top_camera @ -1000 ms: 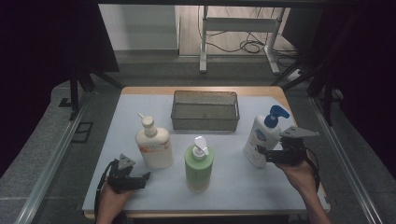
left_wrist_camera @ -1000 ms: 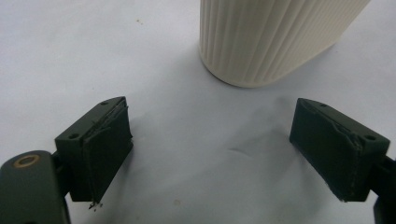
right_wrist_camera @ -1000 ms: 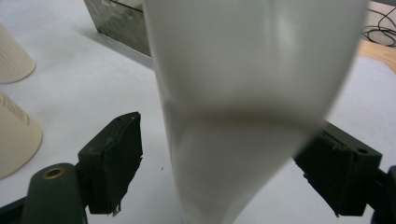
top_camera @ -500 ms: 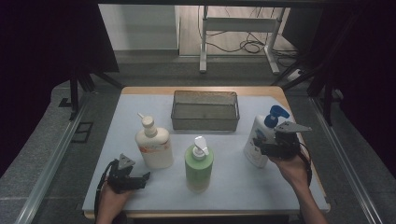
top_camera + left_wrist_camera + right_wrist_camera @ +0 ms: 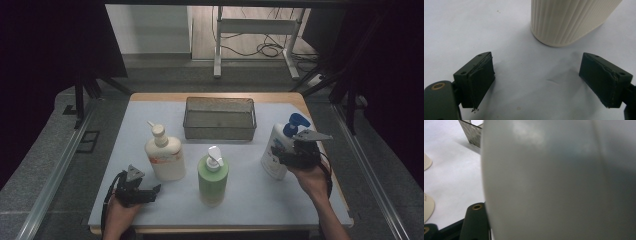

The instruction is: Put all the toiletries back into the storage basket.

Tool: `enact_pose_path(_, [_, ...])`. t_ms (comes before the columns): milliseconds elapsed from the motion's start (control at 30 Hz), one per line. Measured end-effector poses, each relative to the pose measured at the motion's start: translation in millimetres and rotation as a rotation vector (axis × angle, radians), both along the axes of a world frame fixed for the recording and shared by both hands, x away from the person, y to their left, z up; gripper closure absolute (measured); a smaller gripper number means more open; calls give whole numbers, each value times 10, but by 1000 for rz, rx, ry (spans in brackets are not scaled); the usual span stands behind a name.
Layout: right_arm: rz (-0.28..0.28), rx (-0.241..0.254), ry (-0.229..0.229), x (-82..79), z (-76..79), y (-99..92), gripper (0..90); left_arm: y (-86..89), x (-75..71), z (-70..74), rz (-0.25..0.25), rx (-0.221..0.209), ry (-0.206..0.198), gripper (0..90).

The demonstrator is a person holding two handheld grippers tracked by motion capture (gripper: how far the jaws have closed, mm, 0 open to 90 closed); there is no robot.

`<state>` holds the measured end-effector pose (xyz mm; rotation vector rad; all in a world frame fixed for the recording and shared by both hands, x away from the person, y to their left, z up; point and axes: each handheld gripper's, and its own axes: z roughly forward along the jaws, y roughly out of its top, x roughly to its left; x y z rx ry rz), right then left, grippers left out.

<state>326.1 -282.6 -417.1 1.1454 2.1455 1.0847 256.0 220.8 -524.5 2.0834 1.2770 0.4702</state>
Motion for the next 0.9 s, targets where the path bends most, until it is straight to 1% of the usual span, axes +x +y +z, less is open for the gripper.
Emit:
enact_pose_path(67, [4,-3,2,-2,7,4,372,0,0,0,0,0,0,124])
enact_pose_path(133, [26,-9,6,-6,16,14,374,0,0,0,0,0,0,124])
enact_pose_path(167, [26,-9,6,-6,16,14,374,0,0,0,0,0,0,124])
enact_pose_path(200, [42,1,15,-10,25,21,374,0,0,0,0,0,0,124])
enact_pose_path(300, [55,14,20,-15,45,25,375,0,0,0,0,0,0,124])
enact_pose_path(433, [66,25,15,-25,115,46,375,0,0,0,0,0,0,124])
enact_pose_path(467, [72,20,11,-25,154,58,375,0,0,0,0,0,0,124])
enact_pose_path(500, [72,20,11,-25,154,58,375,0,0,0,0,0,0,124])
enact_pose_path(600, [83,17,5,-22,217,87,376,-2,-2,0,3,-2,1,124])
enact_pose_path(900, [107,11,3,-4,299,147,375,0,0,0,0,0,0,124])
